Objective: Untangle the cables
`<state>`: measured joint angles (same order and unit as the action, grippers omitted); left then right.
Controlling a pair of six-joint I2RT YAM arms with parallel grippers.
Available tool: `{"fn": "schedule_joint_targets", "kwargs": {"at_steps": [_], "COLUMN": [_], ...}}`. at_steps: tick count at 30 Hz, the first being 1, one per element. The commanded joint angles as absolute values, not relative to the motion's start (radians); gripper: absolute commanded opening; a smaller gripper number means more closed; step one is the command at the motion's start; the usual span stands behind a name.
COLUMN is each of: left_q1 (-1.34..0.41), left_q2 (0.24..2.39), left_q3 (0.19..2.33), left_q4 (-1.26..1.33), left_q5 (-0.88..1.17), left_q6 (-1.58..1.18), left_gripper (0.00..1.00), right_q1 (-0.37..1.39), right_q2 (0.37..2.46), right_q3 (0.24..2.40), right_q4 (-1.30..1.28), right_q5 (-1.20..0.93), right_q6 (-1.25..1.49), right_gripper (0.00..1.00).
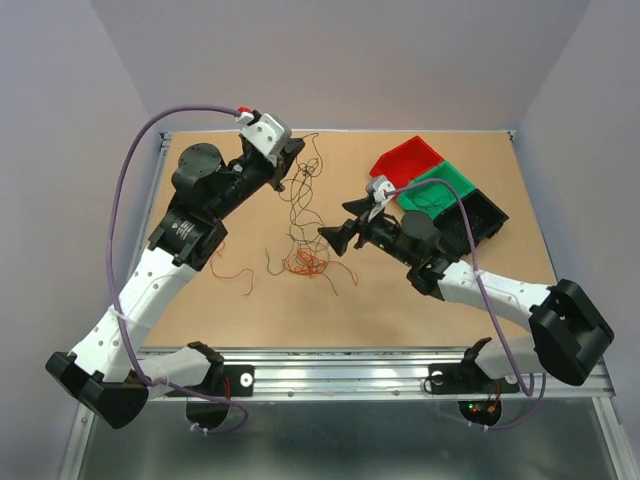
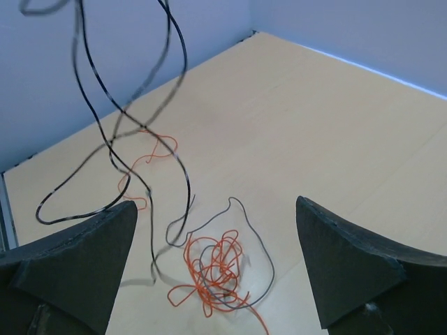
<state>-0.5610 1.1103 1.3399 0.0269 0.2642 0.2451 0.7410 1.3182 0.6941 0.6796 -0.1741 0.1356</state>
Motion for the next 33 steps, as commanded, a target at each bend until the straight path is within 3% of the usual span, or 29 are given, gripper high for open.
{"fn": "schedule_joint_targets", "kwargs": {"at_steps": [1, 14, 18, 20, 22, 23, 24, 27, 30, 31, 33], "left_q1": [-0.569, -0.592, -0.595, -0.594, -0.595, -0.597, -0.595, -0.595, -0.594, -0.591, -0.574], "left_q2": [1.100, 1.097, 1.095, 1.094, 1.094, 1.092, 1.092, 1.077, 1.063, 1.058, 1.042], "left_q3": [1.292, 1.203, 1.203, 1.201, 1.201, 1.200, 1.193, 1.171, 1.117, 1.086, 1.036], "left_q4": [0.112, 0.138, 0.138, 0.140, 0.141, 0.146, 0.149, 0.178, 0.239, 0.254, 0.303], "left_q5": [0.350, 0.442, 0.460, 0.479, 0.495, 0.491, 0.483, 0.349, 0.153, 0.125, 0.097], "left_q6": [0.219, 0.187, 0.170, 0.155, 0.135, 0.129, 0.127, 0.129, 0.126, 0.127, 0.133], "left_gripper": [0.00, 0.00, 0.00, 0.00, 0.00, 0.00, 0.00, 0.00, 0.38, 0.58, 0.74], "right_q1": [0.747, 0.747, 0.747, 0.747, 0.746, 0.747, 0.746, 0.746, 0.707, 0.662, 0.605], "right_q2": [1.354, 1.417, 1.471, 1.500, 1.525, 1.528, 1.528, 1.490, 1.419, 1.402, 1.364], "right_q3": [0.830, 0.963, 1.014, 1.029, 1.045, 1.049, 1.048, 1.014, 0.963, 0.956, 0.951], "right_q4": [0.699, 0.726, 0.727, 0.735, 0.752, 0.753, 0.753, 0.749, 0.706, 0.663, 0.623], "right_q5": [-0.237, -0.238, -0.216, -0.206, -0.210, -0.204, -0.193, -0.082, 0.037, 0.026, 0.006], "right_q6": [0.109, 0.166, 0.184, 0.192, 0.196, 0.204, 0.207, 0.209, 0.242, 0.255, 0.297], "right_gripper": [1.00, 0.99, 0.79, 0.77, 0.49, 0.11, 0.01, 0.00, 0.01, 0.01, 0.00]}}
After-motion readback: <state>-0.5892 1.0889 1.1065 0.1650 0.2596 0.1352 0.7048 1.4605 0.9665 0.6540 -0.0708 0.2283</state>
